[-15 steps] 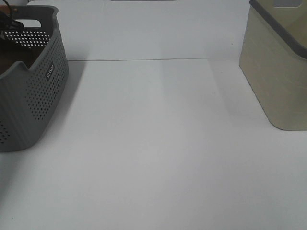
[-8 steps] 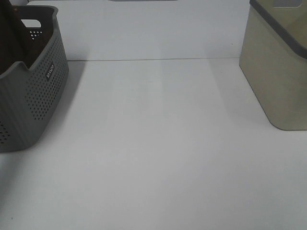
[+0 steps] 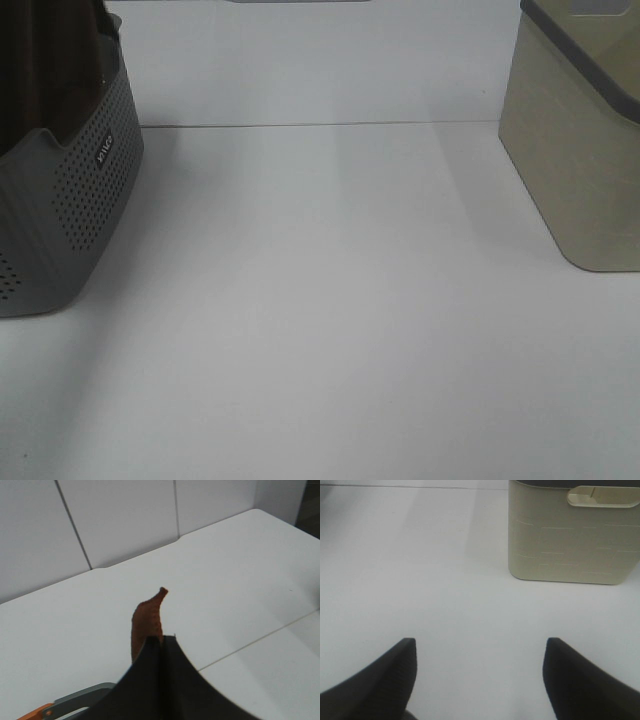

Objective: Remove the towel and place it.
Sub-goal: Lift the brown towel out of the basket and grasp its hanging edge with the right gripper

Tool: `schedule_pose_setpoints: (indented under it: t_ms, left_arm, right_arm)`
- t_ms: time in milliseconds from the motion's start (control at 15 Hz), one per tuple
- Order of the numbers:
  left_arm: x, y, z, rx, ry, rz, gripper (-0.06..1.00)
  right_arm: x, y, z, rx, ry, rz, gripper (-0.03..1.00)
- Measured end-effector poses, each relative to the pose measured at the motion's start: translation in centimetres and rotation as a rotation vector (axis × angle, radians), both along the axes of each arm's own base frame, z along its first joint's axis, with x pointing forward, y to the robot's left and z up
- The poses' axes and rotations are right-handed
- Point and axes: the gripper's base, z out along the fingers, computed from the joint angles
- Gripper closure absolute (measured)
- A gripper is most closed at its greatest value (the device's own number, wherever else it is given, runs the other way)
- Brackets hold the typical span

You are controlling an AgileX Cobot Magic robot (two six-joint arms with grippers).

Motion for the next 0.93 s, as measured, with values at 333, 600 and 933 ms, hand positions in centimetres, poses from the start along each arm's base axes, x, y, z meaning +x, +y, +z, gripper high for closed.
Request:
schedule_pose_setpoints:
  t_ms: [333,600,933]
  left_arm:
    - [-2.6,-6.5,-0.7,0.051,0.095,-0.212,0.94]
    - [-5.6,-12.6,-1.0,0.070,0.109,-0.401,0.94]
    - [-6.2,-17.8,-3.1,0.068,0.129,-0.518,0.94]
  right_arm:
    - [0.3,0.5,0.1,0.050,0.012,0.033,0.29]
    - [4.2,2.2,1.1,0.163,0.128,0.197,0.32]
    - [10.8,4.1,0.9,0.256,0.215,0.424,0.33]
